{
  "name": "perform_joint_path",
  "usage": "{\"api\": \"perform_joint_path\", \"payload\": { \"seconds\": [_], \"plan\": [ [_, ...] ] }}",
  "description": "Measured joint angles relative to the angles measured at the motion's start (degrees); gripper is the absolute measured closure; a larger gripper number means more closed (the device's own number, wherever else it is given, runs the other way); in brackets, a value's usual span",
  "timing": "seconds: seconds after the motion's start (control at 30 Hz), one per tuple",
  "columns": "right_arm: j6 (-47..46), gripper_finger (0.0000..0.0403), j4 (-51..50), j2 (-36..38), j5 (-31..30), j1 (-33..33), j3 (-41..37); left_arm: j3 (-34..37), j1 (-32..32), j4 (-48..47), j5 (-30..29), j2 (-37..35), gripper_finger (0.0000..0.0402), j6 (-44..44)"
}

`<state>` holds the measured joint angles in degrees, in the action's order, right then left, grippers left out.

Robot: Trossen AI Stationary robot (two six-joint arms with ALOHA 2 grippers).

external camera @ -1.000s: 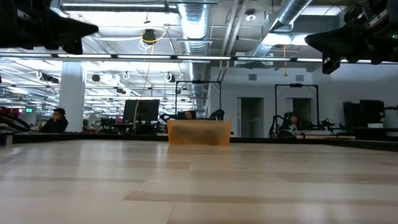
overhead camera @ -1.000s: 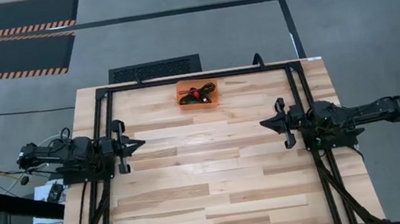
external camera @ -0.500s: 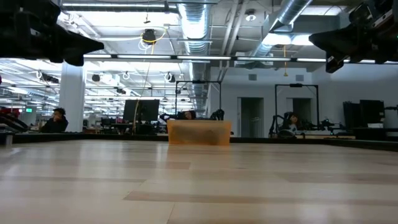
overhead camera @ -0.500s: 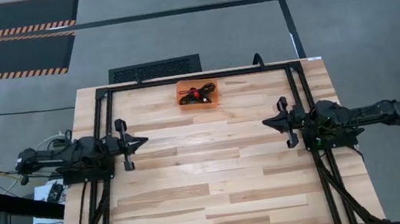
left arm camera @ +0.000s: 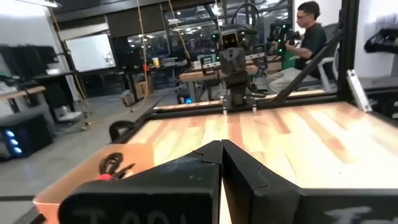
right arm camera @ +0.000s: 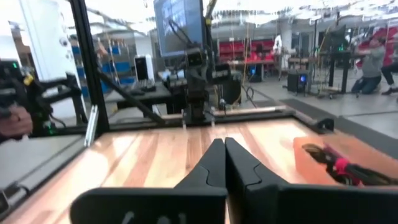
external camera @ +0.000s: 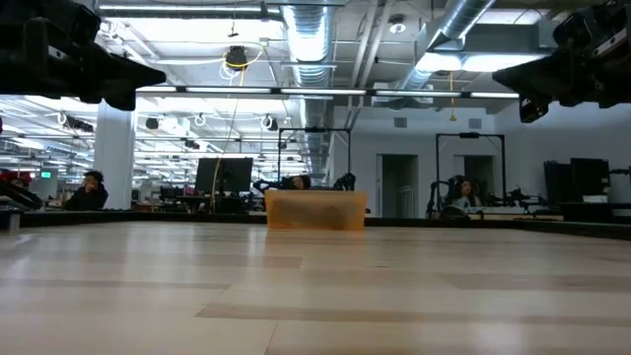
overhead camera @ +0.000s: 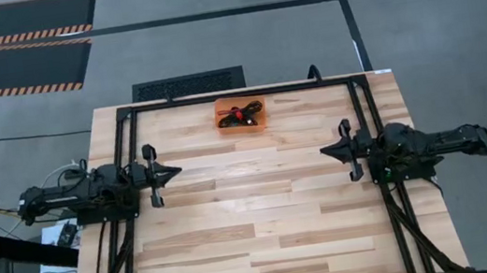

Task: Pick and place USB-C Cables
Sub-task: Return to Home Position

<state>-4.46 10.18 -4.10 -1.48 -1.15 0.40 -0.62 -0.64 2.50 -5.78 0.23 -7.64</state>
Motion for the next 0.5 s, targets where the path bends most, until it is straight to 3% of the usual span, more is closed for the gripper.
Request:
{"api": "perform_joint_path", "payload": {
  "seconds": [0.23, 0.5],
  "plan": [
    [-4.12, 0.0372, -4.66, -0.02, -0.02, 0.00, -0.02, 0.04, 0.00, 0.29, -3.01, 0.07, 0.0401, -6.71],
    [-5.03, 0.0370, -8.67, -0.46, 0.04, -0.05, -0.04, 0.04, 0.00, 0.26, -2.38, 0.13, 0.0401, -7.03]
  ]
}}
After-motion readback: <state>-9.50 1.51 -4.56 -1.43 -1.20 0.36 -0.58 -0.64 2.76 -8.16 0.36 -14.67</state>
